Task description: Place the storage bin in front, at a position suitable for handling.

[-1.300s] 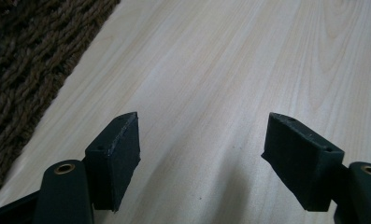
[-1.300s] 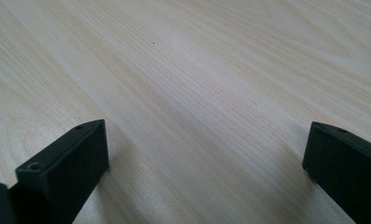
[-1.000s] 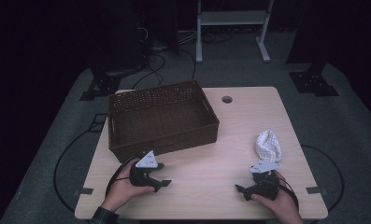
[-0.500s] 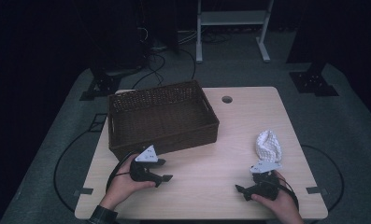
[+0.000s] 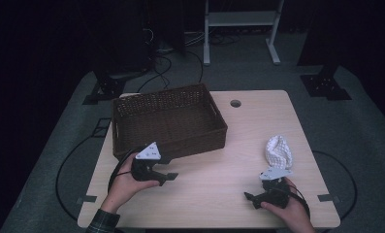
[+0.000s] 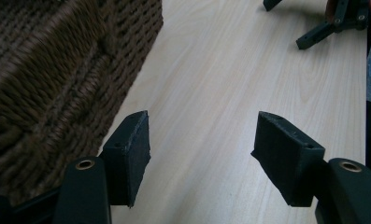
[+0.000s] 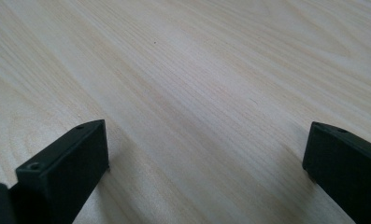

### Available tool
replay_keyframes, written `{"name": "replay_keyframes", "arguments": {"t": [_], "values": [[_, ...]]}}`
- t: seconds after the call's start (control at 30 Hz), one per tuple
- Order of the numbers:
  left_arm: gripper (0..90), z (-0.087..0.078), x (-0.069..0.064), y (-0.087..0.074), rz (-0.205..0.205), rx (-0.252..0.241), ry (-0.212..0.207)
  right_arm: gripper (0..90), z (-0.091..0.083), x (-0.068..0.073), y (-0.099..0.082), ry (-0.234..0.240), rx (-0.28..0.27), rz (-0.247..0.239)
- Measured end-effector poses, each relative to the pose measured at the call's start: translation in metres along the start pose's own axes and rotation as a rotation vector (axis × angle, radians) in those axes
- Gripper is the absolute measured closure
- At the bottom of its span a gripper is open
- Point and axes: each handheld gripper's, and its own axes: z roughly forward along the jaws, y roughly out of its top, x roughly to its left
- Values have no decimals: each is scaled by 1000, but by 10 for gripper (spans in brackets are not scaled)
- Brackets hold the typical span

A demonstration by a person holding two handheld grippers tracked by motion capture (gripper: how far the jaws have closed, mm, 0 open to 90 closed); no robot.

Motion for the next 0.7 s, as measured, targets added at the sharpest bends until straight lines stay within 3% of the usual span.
{"name": "replay_keyframes", "arguments": {"t": [0.33, 0.7], "values": [[357, -9, 3, 13, 6, 2, 5, 0, 0, 0, 0, 0, -1, 1], [351, -21, 14, 29, 15, -31, 38, 0, 0, 0, 0, 0, -2, 0]]}}
